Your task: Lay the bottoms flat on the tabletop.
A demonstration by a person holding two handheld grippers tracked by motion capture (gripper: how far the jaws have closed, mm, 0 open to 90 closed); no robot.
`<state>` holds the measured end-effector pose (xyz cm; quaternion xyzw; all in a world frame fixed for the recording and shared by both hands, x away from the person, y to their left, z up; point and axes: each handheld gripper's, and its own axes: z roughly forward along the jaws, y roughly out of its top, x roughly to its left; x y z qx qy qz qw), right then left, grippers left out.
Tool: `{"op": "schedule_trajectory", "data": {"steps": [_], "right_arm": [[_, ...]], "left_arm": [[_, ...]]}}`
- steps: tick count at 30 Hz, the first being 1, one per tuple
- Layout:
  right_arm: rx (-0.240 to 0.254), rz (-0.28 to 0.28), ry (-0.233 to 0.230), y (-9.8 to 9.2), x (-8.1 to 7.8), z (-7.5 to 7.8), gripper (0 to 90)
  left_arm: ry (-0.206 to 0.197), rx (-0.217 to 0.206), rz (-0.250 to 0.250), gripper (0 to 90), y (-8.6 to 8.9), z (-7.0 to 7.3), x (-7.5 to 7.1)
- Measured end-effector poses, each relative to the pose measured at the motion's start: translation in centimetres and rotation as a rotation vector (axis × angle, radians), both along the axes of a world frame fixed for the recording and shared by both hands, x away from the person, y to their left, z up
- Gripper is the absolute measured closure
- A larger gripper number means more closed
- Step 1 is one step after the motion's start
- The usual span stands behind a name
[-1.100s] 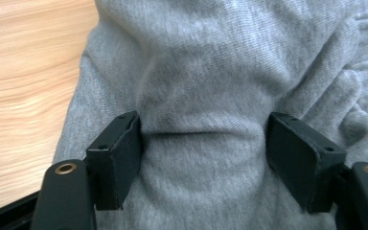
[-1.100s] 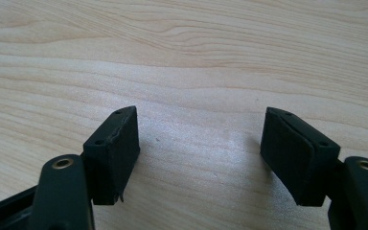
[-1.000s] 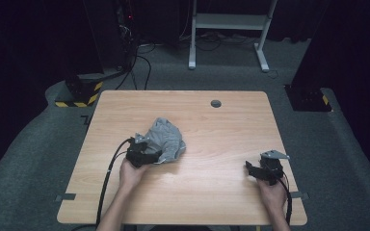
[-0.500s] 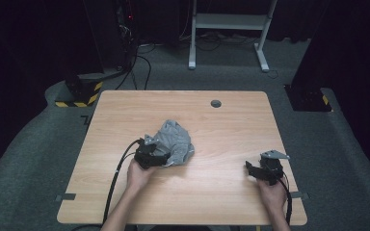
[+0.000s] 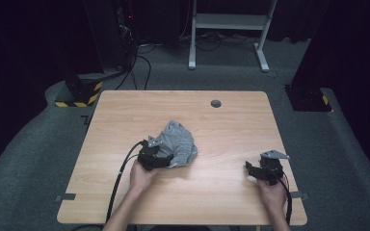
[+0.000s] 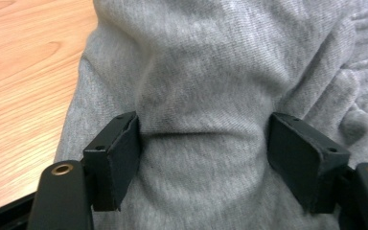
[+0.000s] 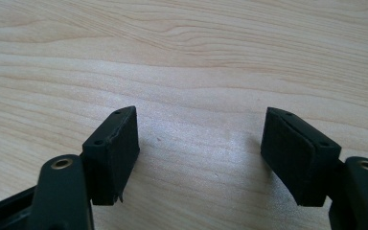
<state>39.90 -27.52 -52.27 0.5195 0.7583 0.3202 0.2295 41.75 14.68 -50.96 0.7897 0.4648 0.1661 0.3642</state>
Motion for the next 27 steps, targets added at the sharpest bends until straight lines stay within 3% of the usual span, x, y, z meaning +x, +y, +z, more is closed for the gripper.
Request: {"op": "schedule_trajectory", "data": {"steps": [14, 27], "right_arm": [[0.000, 0.002, 0.002, 0.0, 0.0, 0.0, 28.7], [0.000, 0.003, 0.002, 0.0, 0.0, 0.0, 28.7]], "left_arm": [[-0.010, 0.008, -0.071, 27.0, -2.8, 0.1, -0.5], [-0.012, -0.002, -0.082, 26.8, -3.7, 0.1, -0.7]]}}
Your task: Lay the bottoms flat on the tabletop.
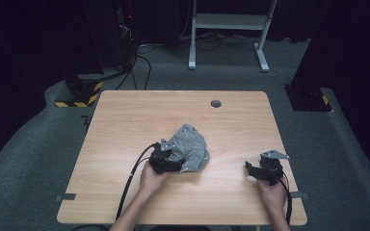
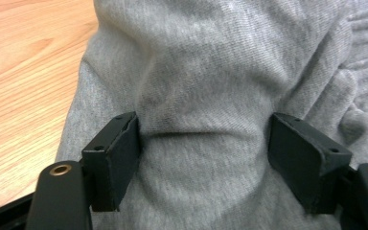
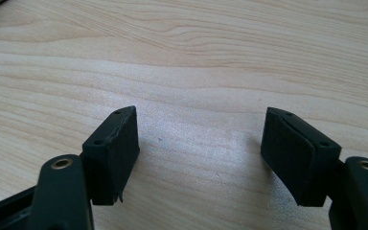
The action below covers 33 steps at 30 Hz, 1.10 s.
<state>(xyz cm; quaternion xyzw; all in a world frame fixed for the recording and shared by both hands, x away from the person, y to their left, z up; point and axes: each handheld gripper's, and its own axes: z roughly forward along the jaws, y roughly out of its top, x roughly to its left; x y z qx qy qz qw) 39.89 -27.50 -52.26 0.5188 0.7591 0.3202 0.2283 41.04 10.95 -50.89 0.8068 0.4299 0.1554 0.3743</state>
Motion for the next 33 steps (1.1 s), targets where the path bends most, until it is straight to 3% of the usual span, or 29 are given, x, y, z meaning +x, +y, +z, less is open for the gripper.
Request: {"op": "schedule_trajectory", "data": {"steps": [14, 33], "right_arm": [[-0.001, -0.002, 0.000, 0.0, 0.0, 0.0, 28.7], [-0.001, -0.002, -0.001, 0.0, 0.0, 0.0, 28.7]], "left_arm": [[-0.008, -0.006, -0.039, 26.8, -1.9, 0.0, 0.0], [-0.065, -0.043, -0.045, 31.8, -1.3, 1.9, -1.1]]}}
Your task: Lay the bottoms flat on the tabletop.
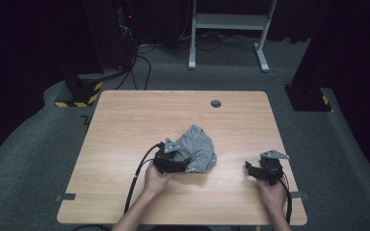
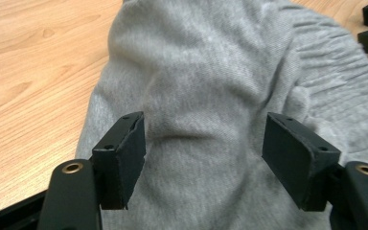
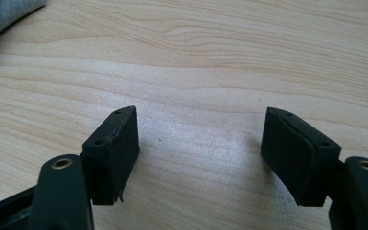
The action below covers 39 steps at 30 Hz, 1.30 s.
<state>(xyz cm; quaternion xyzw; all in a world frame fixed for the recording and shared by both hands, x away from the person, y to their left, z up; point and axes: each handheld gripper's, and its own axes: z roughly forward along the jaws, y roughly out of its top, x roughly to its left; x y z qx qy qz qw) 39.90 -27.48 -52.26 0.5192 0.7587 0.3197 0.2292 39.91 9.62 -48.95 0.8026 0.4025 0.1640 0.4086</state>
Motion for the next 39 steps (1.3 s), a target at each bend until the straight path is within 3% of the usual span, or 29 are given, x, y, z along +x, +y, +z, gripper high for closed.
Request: {"op": "schedule_trajectory", "data": {"steps": [8, 13, 22, 25, 36, 39], "right_arm": [[0.000, 0.000, 0.001, 0.0, 0.0, 0.0, 28.8], [0.000, 0.000, 0.000, 0.0, 0.0, 0.0, 28.7], [0.000, 0.001, 0.001, 0.0, 0.0, 0.0, 28.8], [-0.001, 0.001, 0.000, 0.0, 0.0, 0.0, 28.8], [0.000, 0.001, 0.000, 0.0, 0.0, 0.0, 28.7], [0.000, 0.001, 0.000, 0.0, 0.0, 0.0, 28.8]], "left_arm": [[-0.033, -0.035, -0.020, 31.7, -0.3, 0.8, -0.6], [-0.041, -0.028, -0.060, 31.6, -0.7, 1.5, -1.1], [-0.031, -0.019, -0.145, 31.1, -1.9, 1.7, -2.5], [-0.007, -0.024, -0.170, 29.8, -2.2, 1.6, -2.8], [-0.003, 0.034, -0.170, 26.6, -2.8, 0.3, -3.1], [0.010, 0.058, -0.174, 31.0, -2.9, -0.2, -2.9]]}}
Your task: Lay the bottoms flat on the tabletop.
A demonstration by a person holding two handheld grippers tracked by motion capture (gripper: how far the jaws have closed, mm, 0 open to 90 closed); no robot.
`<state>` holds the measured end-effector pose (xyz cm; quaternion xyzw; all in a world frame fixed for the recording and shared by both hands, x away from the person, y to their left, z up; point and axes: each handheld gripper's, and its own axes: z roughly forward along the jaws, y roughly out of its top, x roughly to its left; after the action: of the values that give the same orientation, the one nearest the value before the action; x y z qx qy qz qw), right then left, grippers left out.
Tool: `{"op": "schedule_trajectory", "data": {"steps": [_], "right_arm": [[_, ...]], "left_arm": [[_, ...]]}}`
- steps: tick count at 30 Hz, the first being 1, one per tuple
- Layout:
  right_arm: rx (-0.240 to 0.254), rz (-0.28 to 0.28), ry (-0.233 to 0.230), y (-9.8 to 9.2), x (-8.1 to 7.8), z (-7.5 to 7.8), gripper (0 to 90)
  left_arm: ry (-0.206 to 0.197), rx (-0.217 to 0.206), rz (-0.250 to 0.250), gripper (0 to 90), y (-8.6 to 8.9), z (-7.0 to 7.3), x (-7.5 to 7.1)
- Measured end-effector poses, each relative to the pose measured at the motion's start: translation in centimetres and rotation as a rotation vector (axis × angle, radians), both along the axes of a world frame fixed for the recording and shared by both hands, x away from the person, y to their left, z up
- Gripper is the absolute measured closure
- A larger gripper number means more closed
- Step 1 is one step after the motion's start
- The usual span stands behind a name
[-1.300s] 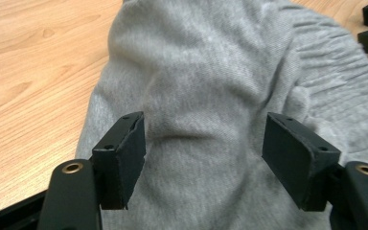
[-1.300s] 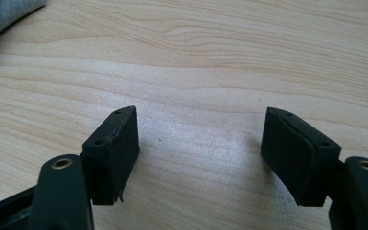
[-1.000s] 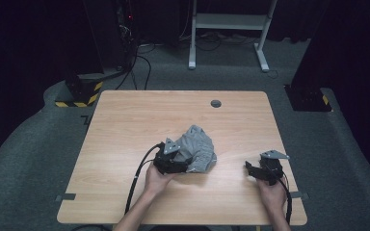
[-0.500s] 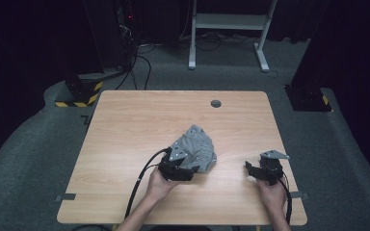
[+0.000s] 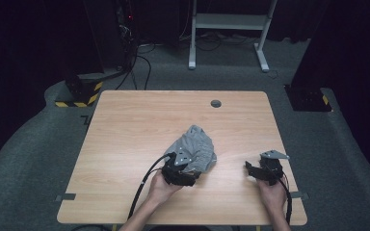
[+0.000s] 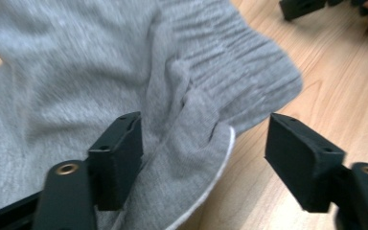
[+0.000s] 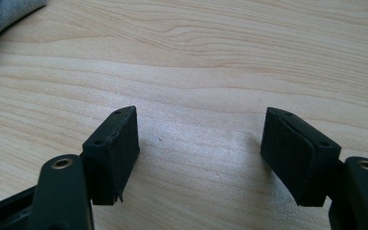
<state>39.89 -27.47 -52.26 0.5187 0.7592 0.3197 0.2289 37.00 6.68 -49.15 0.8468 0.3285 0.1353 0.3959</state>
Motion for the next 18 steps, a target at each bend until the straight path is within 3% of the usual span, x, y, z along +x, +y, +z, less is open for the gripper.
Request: {"op": "schedule_trajectory", "data": {"steps": [5, 11, 18], "right_arm": [[0.000, 0.000, 0.000, 0.0, 0.0, 0.0, 28.7], [0.000, 0.001, 0.000, 0.0, 0.0, 0.0, 28.7], [0.000, 0.001, 0.000, 0.0, 0.0, 0.0, 28.7]], "left_arm": [[0.012, 0.025, -0.006, 47.7, -0.1, -0.4, 0.2], [0.052, -0.025, -0.044, 69.0, 0.6, 0.2, 0.6], [0.034, -0.087, -0.051, 79.8, 1.5, 1.3, 0.6]]}}
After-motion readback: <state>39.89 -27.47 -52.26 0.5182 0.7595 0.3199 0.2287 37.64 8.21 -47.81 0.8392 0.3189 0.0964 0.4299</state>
